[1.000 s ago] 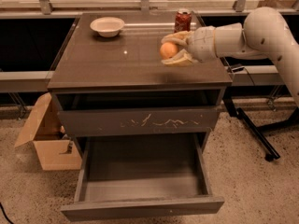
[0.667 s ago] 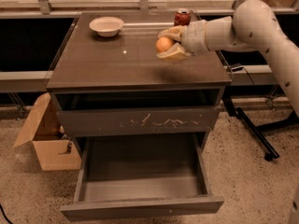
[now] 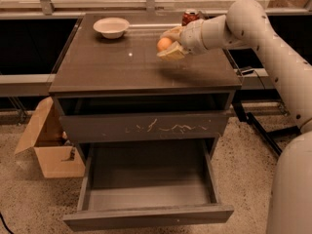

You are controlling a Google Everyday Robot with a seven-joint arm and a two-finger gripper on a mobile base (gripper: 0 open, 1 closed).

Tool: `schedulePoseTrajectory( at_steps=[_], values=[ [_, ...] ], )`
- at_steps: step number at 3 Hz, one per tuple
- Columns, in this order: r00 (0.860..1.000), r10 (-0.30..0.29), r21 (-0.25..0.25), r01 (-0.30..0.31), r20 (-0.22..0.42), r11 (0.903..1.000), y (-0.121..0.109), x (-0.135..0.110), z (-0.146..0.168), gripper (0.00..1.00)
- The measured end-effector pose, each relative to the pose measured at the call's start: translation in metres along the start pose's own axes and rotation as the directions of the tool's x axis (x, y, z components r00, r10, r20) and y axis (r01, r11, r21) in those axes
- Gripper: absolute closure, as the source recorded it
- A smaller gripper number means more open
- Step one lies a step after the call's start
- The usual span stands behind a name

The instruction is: Pick orange from middle drawer and place on counter

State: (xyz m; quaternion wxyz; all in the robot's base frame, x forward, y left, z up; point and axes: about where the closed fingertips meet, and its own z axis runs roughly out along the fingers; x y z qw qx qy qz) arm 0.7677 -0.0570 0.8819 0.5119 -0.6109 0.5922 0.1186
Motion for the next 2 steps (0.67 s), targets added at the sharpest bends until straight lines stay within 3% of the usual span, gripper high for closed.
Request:
schedulePoseTrajectory(
  at_steps=[2],
  values=[
    [0.996,0.070,0.018,-0.071,0.047,0.9973,-0.020,0.010,0.030,1.00]
  ],
)
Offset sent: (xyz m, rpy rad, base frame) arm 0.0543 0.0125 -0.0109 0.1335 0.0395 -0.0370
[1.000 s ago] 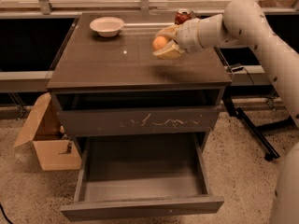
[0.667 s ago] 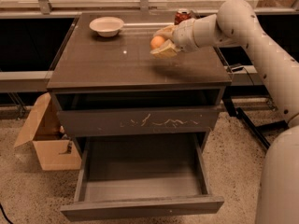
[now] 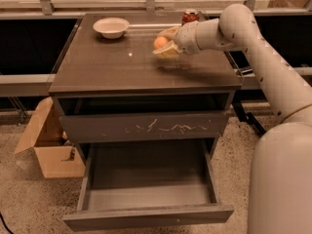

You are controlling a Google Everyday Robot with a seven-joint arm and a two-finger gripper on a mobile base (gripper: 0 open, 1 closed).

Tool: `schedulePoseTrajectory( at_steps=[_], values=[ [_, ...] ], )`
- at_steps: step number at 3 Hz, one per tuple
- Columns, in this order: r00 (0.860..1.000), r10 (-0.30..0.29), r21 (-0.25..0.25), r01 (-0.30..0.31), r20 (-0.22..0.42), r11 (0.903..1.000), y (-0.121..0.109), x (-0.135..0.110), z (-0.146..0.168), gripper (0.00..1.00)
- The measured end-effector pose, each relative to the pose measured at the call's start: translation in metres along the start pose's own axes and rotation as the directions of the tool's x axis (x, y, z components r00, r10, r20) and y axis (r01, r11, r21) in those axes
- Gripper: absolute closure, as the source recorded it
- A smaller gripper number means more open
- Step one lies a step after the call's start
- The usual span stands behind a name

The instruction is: Pick orange from middle drawer and place on counter

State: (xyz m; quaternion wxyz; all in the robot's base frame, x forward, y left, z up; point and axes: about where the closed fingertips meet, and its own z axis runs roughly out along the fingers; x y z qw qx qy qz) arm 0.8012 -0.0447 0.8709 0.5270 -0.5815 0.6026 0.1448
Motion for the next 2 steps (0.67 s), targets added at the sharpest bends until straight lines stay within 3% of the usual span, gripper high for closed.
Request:
schedulePoseTrajectory(
  at_steps=[2],
  values=[
    [0.999,0.039,0.011,-0.040,0.029,0.9991,-0.008,0.001,0.024,1.00]
  ],
)
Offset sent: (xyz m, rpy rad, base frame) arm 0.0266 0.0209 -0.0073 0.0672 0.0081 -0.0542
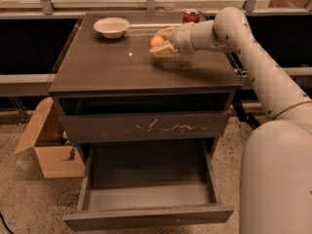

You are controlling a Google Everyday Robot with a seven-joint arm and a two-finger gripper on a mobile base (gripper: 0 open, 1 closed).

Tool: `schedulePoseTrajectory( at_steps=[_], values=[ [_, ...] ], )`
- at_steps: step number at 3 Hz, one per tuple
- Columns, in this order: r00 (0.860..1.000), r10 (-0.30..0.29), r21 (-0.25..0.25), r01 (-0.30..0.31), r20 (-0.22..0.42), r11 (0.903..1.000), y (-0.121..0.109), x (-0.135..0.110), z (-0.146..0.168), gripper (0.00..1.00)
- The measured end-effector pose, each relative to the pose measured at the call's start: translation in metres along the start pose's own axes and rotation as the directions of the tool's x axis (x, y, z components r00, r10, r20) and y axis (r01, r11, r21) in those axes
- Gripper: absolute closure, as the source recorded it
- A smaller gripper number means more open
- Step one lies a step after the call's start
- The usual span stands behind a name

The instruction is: Pick orange from middle drawer and place on counter

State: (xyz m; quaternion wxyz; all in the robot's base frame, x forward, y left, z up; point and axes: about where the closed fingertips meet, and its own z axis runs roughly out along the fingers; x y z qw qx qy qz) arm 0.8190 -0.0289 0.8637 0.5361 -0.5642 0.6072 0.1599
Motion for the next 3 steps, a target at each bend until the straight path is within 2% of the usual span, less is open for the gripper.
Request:
schedulePoseTrajectory(
  at_steps=[1,2,3],
  values=[
    [1.000,0.015,0.011,-0.015,0.010,0.9998,0.000,-0.004,0.009,0.81],
    [0.999,0.019,-0.006,-0.018,0.037,0.9998,0.009,-0.018,0.019,0.50],
    [0.999,0.022,-0.035,-0.020,0.047,0.9992,0.022,-0.029,0.025,0.27]
  ],
)
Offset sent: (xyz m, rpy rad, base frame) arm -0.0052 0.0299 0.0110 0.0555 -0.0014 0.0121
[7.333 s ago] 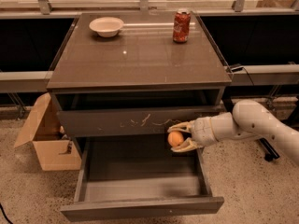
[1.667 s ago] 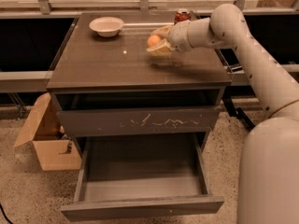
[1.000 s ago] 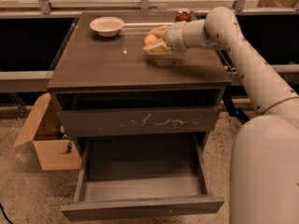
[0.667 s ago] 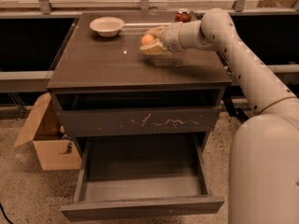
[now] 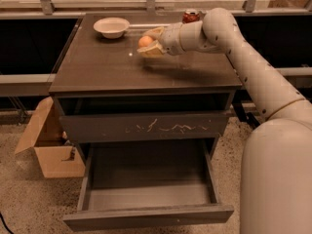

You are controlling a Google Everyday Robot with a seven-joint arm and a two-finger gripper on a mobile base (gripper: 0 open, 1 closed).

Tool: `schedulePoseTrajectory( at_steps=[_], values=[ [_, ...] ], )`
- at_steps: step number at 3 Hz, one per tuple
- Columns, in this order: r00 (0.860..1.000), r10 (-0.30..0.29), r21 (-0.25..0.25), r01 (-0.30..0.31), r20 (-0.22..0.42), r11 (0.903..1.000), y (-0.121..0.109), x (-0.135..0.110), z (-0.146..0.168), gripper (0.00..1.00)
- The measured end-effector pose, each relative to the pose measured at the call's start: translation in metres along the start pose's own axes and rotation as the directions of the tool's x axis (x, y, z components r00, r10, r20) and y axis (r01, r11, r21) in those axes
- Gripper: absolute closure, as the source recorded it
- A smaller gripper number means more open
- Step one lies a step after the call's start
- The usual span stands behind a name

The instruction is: Pick orange from middle drawer and place on counter

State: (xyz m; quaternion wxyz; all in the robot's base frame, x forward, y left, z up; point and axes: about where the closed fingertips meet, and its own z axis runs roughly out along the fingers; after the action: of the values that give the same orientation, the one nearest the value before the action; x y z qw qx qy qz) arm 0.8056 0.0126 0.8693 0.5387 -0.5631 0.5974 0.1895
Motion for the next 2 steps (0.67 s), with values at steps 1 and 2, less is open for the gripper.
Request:
schedulePoseTrajectory(
  at_steps=[1,2],
  values=[
    [1.000,0.030,-0.011,-0.030,0.005,0.9995,0.0101,0.0022,0.0025,0.04],
    [0.999,0.054,-0.004,-0.054,0.002,0.9985,0.0150,0.0076,-0.0005,0.00]
  ],
)
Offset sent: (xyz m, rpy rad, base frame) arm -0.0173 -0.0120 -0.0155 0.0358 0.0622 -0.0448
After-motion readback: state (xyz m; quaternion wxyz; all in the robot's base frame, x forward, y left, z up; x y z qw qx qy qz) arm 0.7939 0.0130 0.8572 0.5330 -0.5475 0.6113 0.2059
